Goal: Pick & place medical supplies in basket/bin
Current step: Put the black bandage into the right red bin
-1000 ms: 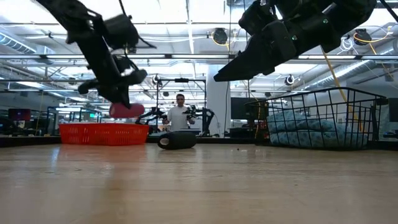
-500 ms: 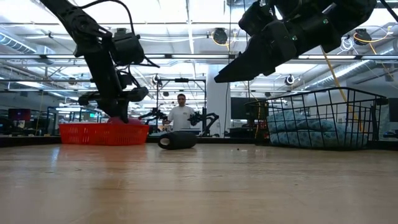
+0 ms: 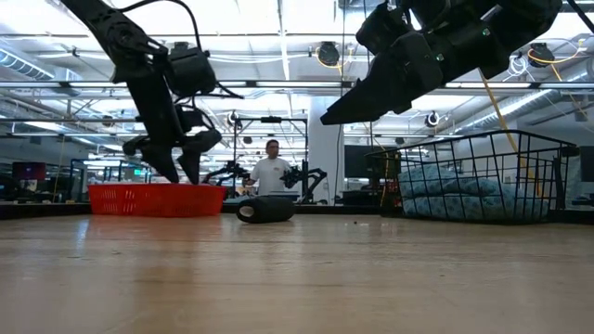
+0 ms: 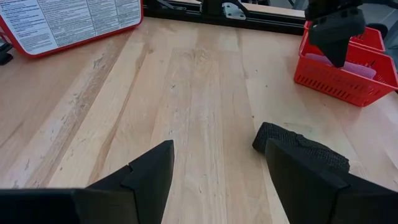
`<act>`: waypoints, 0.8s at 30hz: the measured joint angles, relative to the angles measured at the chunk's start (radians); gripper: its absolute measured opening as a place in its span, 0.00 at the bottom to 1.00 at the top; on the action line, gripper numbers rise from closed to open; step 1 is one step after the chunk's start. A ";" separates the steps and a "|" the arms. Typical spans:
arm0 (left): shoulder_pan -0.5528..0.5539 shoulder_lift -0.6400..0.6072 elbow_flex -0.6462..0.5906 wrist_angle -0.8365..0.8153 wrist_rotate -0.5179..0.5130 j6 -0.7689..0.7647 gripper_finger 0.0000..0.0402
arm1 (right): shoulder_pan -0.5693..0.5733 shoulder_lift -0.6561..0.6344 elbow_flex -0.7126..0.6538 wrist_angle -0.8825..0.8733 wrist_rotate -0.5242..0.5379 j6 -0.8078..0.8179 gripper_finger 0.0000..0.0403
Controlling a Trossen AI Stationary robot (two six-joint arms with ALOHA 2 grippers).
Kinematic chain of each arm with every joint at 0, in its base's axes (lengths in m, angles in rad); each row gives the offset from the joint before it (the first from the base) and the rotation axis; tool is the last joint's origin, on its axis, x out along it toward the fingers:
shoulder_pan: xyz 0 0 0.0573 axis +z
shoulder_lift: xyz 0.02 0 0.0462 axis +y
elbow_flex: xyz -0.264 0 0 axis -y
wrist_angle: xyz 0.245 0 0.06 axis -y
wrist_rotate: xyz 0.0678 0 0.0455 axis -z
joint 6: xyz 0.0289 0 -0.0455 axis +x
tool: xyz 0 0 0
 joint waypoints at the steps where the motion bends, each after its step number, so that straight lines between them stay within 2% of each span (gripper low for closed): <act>1: 0.000 0.000 0.005 0.000 0.000 0.040 0.57 | 0.000 0.000 0.000 0.000 0.000 0.000 0.60; 5: 0.000 -0.021 0.039 -0.002 0.038 0.112 0.61 | 0.000 0.000 0.000 -0.003 0.000 -0.001 0.60; 9: -0.009 -0.053 0.093 -0.001 0.137 0.115 0.62 | 0.000 0.000 0.001 -0.006 0.000 -0.002 0.60; 14: -0.108 -0.052 0.167 -0.002 0.261 0.139 0.59 | 0.000 -0.006 0.001 -0.028 0.001 -0.003 0.60; 18: -0.238 -0.008 0.212 -0.001 0.224 0.134 0.56 | 0.000 -0.044 0.001 -0.055 0.020 -0.012 0.60; 24: -0.362 0.095 0.228 0.018 0.049 0.032 0.51 | 0.000 -0.103 0.001 -0.136 0.058 -0.024 0.60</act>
